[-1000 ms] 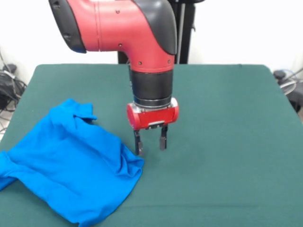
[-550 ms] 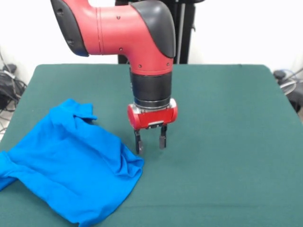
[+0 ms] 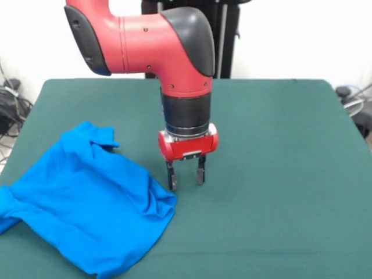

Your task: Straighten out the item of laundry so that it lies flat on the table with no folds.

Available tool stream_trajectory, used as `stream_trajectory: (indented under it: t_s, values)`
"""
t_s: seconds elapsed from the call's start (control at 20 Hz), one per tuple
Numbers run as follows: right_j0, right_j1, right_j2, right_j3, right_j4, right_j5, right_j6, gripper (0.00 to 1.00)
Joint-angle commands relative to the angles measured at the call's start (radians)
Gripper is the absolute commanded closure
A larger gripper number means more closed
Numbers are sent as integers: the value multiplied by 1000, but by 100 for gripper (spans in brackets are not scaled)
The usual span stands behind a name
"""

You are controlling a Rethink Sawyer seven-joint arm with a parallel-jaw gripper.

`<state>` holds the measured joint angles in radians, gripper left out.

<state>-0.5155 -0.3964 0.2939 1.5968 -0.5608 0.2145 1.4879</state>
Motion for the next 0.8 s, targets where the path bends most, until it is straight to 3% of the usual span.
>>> stream_trajectory:
  t_s: [0.05,0.45,0.8]
  values:
    - [-35,-39,23,-13,49,86,85,0]
    - [-35,-157,44,-4,120,251,43,0]
    - [-41,-177,54,-5,129,276,31,0]
